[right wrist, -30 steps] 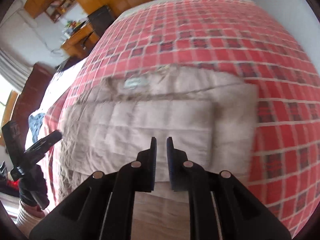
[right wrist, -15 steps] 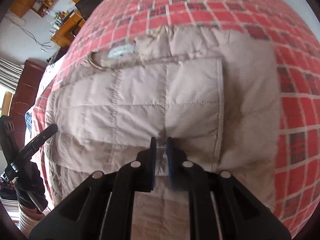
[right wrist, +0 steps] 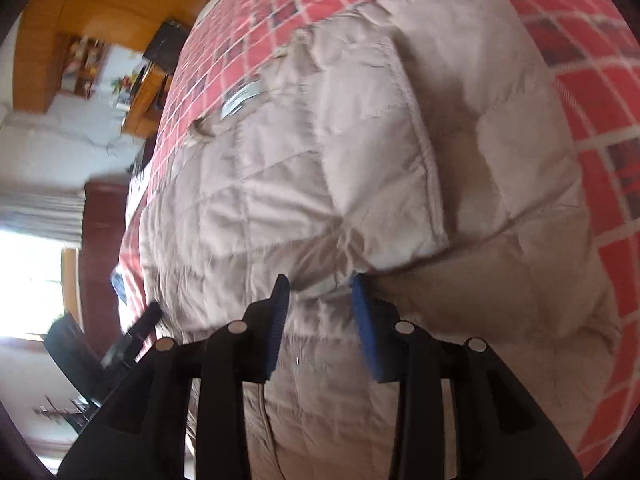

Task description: Fold large clothes

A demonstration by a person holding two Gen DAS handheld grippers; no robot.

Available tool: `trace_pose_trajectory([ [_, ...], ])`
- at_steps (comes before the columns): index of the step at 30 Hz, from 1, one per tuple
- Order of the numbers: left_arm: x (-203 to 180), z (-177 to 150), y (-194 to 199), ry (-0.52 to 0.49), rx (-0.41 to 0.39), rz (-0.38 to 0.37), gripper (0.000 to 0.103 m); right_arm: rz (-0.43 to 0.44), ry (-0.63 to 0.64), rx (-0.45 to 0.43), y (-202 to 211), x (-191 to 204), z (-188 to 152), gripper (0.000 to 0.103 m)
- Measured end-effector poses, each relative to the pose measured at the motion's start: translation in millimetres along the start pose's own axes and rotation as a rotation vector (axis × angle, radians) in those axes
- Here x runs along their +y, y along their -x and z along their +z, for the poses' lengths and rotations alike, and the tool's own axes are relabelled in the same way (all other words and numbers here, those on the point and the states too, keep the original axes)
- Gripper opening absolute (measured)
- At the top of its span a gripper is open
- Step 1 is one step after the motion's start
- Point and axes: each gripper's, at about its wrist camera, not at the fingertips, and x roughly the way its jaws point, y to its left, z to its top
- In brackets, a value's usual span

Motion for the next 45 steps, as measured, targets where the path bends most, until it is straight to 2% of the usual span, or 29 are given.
trace_pose_trajectory([
  [2, 3, -2, -6, 0.014, 0.011, -0.003, 0.05, 0.028, -0.024, -0.006, -2, -4, 3, 0.029],
  [3, 4, -3, -6, 0.016, 0.011, -0.003, 0.05, 0.028, -0.027, -0.011, -1, -4, 4, 0.018],
  [6, 4, -4, -6, 0.011, 0.009, -0.006, 0.05, 0.023, -0.014, -0.039, 7, -6, 2, 0.009],
  [9, 7, -5, -13, 0.022, 0.026, -0.015, 0.05, -0.013, -0.017, -0.05, 10, -9, -2, 0.006],
  [14, 2, -5, -12, -0.002, 0.039, 0.014, 0.05, -0.046, 0.019, -0.045, -1, -7, 1, 0.006],
  [19, 12, -14, 34, 0.011, 0.052, -0.011, 0.051, -0.059, 0.146, -0.09, 40, 7, -20, 0.018],
  [21, 24, -28, 57, 0.02, 0.069, -0.005, 0.058, -0.061, 0.197, -0.097, 58, 8, -35, 0.031],
  [24, 46, -58, 86, 0.033, 0.12, 0.027, 0.06, -0.126, 0.304, -0.095, 88, 3, -72, 0.037],
  [30, 75, -129, 122, 0.104, 0.246, 0.044, 0.061, -0.258, 0.384, -0.035, 118, -23, -142, 0.052],
  [34, 75, -163, 129, 0.134, 0.304, 0.028, 0.062, -0.285, 0.359, 0.019, 131, -52, -183, 0.055],
  [36, 75, -177, 127, 0.144, 0.335, 0.018, 0.062, -0.294, 0.33, 0.039, 136, -68, -197, 0.06],
  [39, 73, -191, 126, 0.139, 0.361, 0.019, 0.062, -0.334, 0.294, 0.069, 139, -87, -212, 0.06],
  [41, 74, -200, 125, 0.135, 0.382, 0.031, 0.062, -0.336, 0.28, 0.088, 140, -99, -223, 0.06],
  [45, 77, -214, 124, 0.145, 0.406, 0.005, 0.062, -0.326, 0.267, 0.123, 137, -116, -238, 0.06],
])
